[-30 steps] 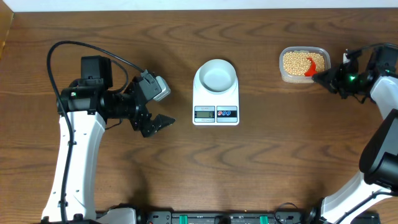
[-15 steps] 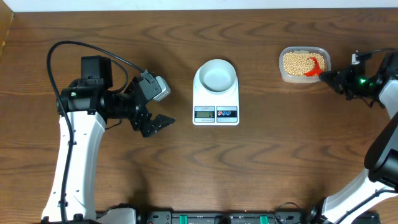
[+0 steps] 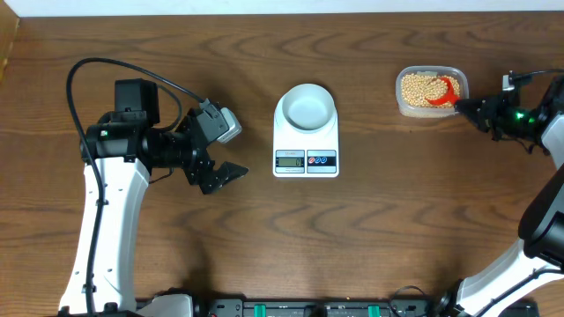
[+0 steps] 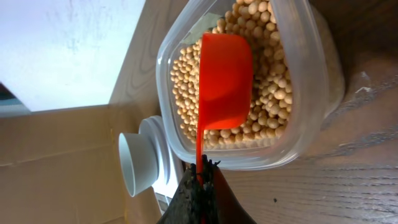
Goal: Scoop item into bowl and weigh 50g on scale
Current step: 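Scoop soybeans and lift the filled red scoop out of the tub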
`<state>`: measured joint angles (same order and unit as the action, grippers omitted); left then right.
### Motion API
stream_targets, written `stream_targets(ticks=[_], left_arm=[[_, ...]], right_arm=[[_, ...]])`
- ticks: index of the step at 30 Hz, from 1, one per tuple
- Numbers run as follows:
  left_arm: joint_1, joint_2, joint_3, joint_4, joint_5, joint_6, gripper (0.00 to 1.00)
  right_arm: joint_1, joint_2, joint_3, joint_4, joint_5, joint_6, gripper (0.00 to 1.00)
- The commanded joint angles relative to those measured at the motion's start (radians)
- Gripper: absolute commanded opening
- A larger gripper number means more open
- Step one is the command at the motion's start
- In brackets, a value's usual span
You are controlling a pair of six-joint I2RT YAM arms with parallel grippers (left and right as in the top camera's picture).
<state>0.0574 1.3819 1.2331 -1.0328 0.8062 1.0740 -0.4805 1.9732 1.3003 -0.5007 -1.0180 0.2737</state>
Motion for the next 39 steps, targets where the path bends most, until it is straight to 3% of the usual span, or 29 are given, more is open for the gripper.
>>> stream_targets(ticks=[1, 39], left_arm=[[0.005, -0.003, 0.016, -0.005, 0.013, 0.006, 0.98], [0.005, -0.003, 0.016, -0.005, 0.013, 0.006, 0.98]], right_arm=[[-0.027, 0.006, -0.005, 0.003, -0.074, -0.021, 0.01], [-0.042, 0.006, -0.005, 0.015, -0.302, -0.043, 0.01]])
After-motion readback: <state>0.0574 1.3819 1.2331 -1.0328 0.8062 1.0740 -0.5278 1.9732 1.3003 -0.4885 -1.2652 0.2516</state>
